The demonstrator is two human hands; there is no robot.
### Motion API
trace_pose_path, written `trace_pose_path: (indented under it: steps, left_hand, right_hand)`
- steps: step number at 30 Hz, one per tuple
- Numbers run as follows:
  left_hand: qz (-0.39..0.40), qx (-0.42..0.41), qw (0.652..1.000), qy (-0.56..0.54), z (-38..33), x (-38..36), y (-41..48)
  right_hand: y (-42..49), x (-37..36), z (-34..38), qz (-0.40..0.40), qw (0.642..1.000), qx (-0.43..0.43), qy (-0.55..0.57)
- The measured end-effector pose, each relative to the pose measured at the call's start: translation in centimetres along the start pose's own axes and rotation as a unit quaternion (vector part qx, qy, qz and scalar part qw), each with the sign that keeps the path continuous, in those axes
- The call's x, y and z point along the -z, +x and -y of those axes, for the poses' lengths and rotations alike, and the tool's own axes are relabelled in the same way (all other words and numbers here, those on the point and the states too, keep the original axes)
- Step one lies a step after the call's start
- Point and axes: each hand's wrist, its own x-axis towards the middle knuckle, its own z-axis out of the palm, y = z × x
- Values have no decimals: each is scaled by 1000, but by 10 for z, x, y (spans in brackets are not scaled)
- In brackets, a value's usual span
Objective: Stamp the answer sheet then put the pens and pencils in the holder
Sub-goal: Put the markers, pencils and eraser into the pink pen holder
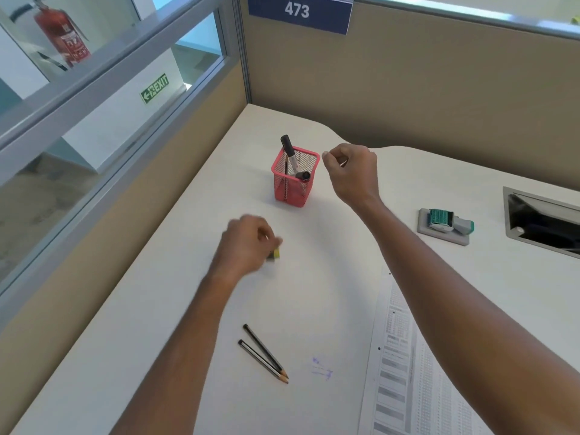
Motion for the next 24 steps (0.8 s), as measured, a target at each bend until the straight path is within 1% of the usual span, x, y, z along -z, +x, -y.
trace_pose_path:
  steps: [4,6,9,12,14,16,18,20,22,24]
  left_hand:
    - [-147,-60,985,-62,-31,26,43]
    - [-193,-78,975,-78,-45,31,66]
    - [-219,-92,968,-80,-59,29,96]
    - [-206,-95,973,-41,-63,18,114]
    - [-197,-98,975,-2,-62,9,119]
    - [-196,-106,975,10,-61,4,121]
    - [-194,-108,975,-2,-61,3,121]
    - [-193,-113,975,-11,-59,2,121]
    - [-195,-125,973,-18,-56,2,119]
    - [-200,-139,970,-26,-51,3,117]
  right_hand:
    - [-24,13,-13,-21,999,-28,21]
    - [-36,17,-18,-22,998,-47,35]
    - [-53,21,-22,-12,997,-58,43]
    - [-75,18,-23,22,998,-52,42]
    - [-97,10,-23,90,995,-43,23]
    - [-125,2,-22,189,981,-36,-6]
    - [-156,-5,-15,294,954,-26,-47]
    - [-184,-12,-2,383,919,-14,-89]
    - [-207,-20,12,437,890,11,-128]
    - [-225,-28,24,458,873,45,-160]
